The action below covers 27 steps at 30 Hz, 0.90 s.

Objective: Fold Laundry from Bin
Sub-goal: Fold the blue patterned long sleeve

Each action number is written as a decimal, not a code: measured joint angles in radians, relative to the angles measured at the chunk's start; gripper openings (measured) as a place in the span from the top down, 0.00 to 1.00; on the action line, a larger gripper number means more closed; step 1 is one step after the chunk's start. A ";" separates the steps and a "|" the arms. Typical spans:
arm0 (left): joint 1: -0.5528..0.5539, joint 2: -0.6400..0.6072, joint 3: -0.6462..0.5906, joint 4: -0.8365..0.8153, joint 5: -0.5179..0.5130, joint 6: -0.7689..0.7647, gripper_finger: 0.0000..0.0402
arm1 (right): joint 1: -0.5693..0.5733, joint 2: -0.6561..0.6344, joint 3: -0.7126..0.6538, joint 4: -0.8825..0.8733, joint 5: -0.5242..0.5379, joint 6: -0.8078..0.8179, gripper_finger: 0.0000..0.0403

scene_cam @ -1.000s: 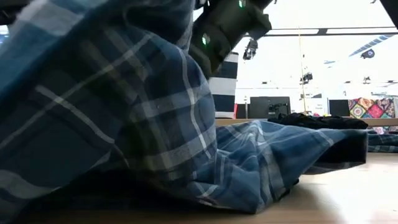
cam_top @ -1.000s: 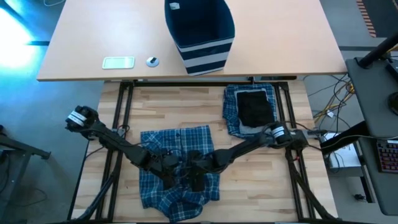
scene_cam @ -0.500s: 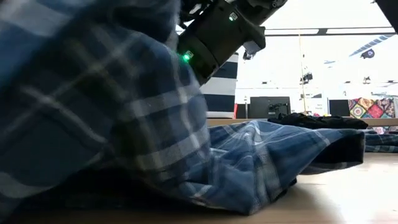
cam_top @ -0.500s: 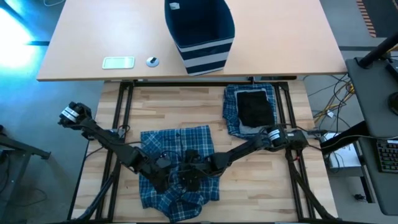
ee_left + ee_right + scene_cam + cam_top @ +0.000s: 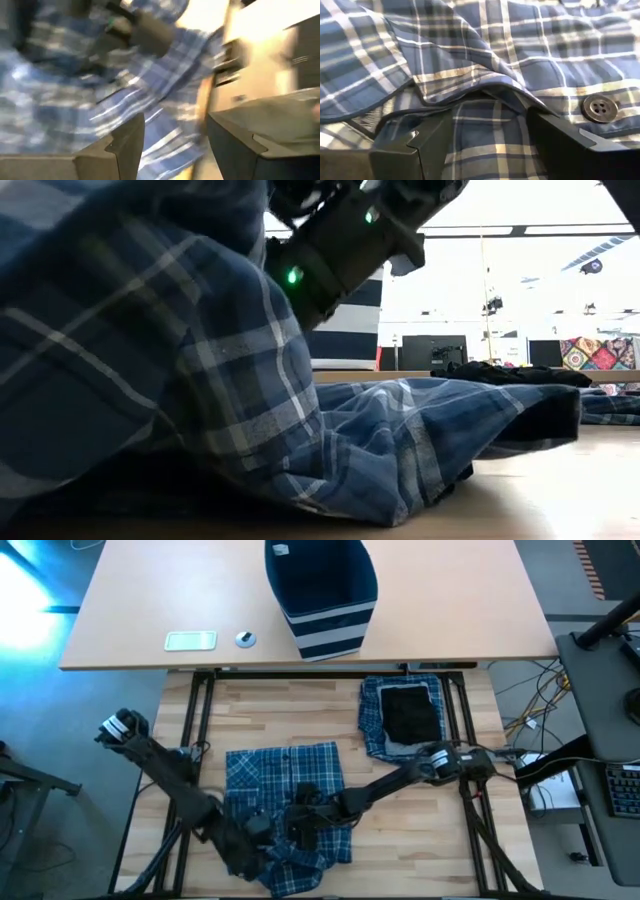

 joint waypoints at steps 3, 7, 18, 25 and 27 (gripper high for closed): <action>-0.024 0.068 0.081 -0.124 -0.045 0.000 0.51 | 0.000 0.022 0.000 0.012 -0.001 0.000 0.36; -0.025 0.175 0.189 -0.177 -0.054 0.033 0.48 | 0.000 0.023 -0.001 0.001 0.000 0.015 0.36; -0.024 0.453 0.460 -0.482 -0.090 0.149 0.35 | 0.005 0.019 0.002 -0.028 -0.006 0.019 0.36; -0.019 0.474 0.449 -0.491 -0.060 0.063 0.61 | 0.011 -0.012 0.002 -0.109 -0.035 -0.013 0.36; -0.019 0.474 0.449 -0.494 -0.060 0.032 0.75 | 0.011 -0.038 0.001 -0.153 -0.042 -0.014 0.36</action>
